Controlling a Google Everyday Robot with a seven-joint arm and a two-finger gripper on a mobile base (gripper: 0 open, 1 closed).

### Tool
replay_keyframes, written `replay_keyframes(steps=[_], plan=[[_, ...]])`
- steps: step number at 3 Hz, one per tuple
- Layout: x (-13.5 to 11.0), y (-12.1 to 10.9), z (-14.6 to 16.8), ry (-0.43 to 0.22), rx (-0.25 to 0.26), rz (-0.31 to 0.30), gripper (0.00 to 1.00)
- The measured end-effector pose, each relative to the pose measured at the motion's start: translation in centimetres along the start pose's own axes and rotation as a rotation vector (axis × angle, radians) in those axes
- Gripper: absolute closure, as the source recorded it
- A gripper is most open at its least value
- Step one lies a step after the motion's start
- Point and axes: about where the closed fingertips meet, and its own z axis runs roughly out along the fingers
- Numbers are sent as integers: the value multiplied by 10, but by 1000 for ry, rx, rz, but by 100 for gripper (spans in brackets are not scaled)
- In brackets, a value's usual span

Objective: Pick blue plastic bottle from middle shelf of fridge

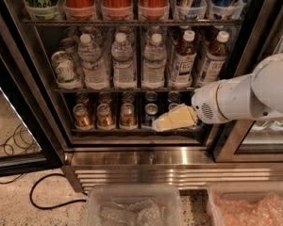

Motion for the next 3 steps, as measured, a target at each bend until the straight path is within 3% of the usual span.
replay_keyframes(steps=[1, 2, 3], plan=[[1, 5, -1, -12, 20, 18, 0], [8, -4, 17, -25, 92, 75, 0], [6, -26, 34, -64, 209, 88, 0]])
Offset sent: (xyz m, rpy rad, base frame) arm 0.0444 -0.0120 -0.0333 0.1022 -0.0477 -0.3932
